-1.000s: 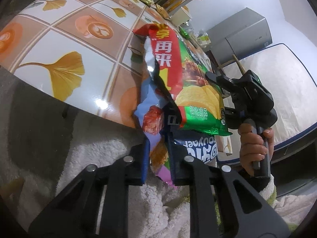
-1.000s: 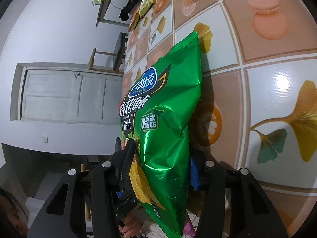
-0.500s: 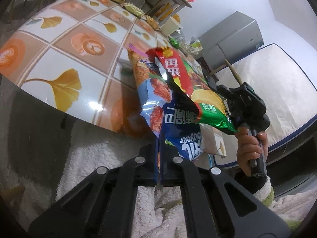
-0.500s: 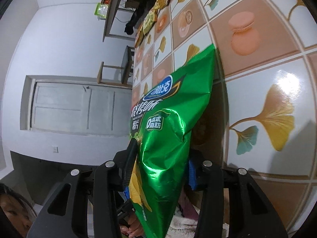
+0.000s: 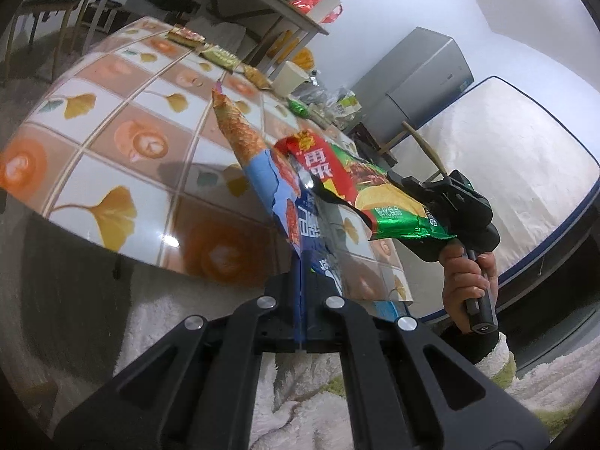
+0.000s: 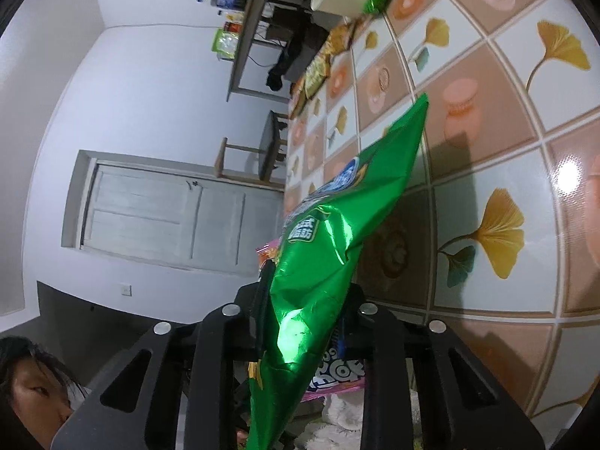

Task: Collect trash
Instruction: 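Lift and carry the packets and green bag over the wastebasket with both tools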

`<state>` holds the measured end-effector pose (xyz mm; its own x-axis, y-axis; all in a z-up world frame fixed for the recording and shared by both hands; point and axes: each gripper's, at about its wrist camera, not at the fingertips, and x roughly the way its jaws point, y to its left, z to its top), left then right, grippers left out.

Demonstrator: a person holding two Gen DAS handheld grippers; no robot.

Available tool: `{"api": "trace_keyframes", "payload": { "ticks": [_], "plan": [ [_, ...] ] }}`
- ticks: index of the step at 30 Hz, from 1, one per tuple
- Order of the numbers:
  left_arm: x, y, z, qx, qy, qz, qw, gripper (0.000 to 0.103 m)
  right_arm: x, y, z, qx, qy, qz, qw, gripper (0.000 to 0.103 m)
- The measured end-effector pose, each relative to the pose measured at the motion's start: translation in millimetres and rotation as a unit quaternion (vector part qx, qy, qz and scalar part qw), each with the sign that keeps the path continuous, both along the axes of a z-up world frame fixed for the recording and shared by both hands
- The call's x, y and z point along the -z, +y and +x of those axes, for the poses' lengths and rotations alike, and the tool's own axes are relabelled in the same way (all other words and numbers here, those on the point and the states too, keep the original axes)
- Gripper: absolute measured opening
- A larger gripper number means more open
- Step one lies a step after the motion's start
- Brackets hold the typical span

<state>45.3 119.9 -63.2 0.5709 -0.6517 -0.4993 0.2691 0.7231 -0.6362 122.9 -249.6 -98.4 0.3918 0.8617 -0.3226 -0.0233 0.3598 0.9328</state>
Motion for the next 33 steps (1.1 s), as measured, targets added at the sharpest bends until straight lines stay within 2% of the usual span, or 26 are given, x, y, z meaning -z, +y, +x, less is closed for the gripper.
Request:
{"api": "trace_keyframes", "payload": {
  "ticks": [6, 15, 21, 27, 29, 33],
  "plan": [
    [-12.0, -8.4, 2.4, 0.013, -0.016, 0.010, 0.9997, 0.000, -13.0, -18.8, -8.2, 0.016, -0.028, 0.012, 0.999, 0.013],
    [-34.7, -22.6, 4.4, 0.028, -0.050, 0.022, 0.9981, 0.000, -21.4, -59.2, -30.0, 0.053, -0.054, 0.026, 0.997, 0.012],
    [-58.2, -47.5, 12.7, 0.063, -0.078, 0.028, 0.9945, 0.000, -38.4, -96.6, -60.8, 0.095, -0.083, 0.022, 0.992, 0.012],
    [-80.5, -93.1, 23.4, 0.128, -0.120, 0.041, 0.9837, 0.000, -57.5, -157.2, -111.8, 0.171, -0.103, -0.010, 0.980, 0.012],
    [-83.1, -113.3, 27.6, 0.151, -0.125, 0.043, 0.9797, 0.000, -61.4, -182.8, -135.7, 0.207, -0.103, -0.025, 0.973, 0.012],
    [-87.2, -170.6, 32.9, 0.218, -0.134, 0.053, 0.9652, 0.000, -62.0, -234.4, -190.1, 0.285, -0.093, -0.058, 0.952, 0.012]
  ]
}}
